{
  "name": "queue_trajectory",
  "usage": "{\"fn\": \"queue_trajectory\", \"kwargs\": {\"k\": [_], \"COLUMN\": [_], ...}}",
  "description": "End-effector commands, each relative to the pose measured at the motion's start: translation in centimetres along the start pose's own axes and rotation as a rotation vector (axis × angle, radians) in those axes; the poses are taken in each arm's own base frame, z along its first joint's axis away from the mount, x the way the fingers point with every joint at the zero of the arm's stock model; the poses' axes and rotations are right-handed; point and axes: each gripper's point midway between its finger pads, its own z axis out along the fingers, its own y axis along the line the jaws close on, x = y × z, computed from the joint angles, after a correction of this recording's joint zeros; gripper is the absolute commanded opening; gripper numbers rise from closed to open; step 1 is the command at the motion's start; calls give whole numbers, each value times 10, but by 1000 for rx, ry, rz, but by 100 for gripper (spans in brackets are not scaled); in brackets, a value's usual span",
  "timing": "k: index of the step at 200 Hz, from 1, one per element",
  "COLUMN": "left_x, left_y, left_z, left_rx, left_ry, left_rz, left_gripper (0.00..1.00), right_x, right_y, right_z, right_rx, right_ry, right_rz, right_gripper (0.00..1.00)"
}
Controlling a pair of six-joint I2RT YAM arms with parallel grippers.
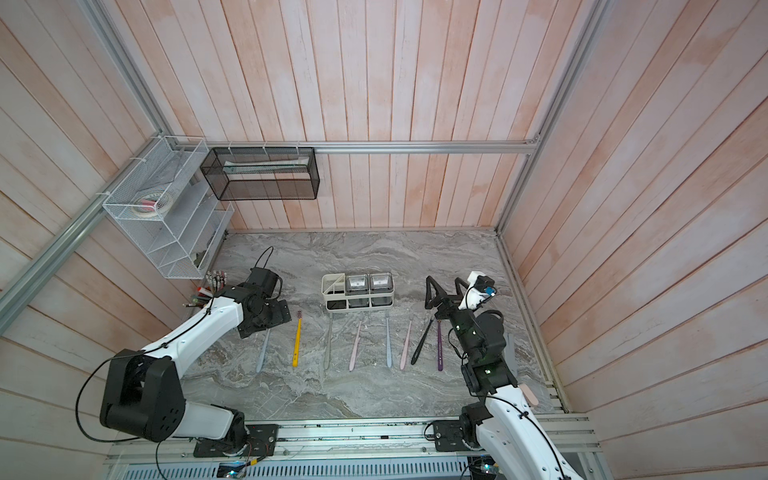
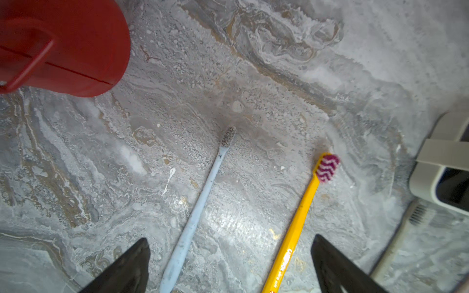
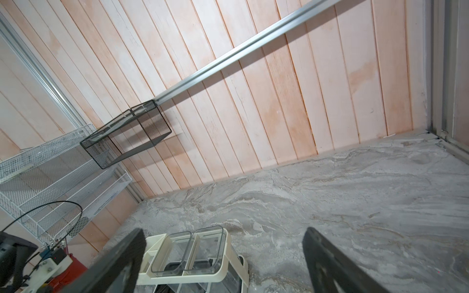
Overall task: Place the toothbrush into the toothbrush holder
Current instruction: Pick up the toothbrush from the center of the board.
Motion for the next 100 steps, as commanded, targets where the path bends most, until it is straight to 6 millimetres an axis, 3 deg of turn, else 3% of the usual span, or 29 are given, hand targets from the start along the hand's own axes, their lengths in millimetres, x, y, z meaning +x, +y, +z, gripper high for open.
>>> {"fn": "queue_trajectory", "kwargs": {"k": [1, 24, 53, 100], "left_x": [-3, -7, -8, -18], "left_y": [0, -4, -11, -1], "left_z": [-4, -1, 20, 47], "left_rx": [-13, -4, -5, -52], "left_ry": [3, -9, 21, 41], "left_rz": [51, 53, 57, 55], "left_gripper": [95, 95, 92, 84], "right_x": [-9, -13, -15, -18], "right_y": [8, 13, 22, 33], "right_z": [-4, -7, -8, -13], "right_rx": [-14, -33, -66, -100], "right_ry": [-5, -11, -6, 1], "right_rz": [-12, -13, -16, -35], "right_gripper": [98, 98, 98, 98]}}
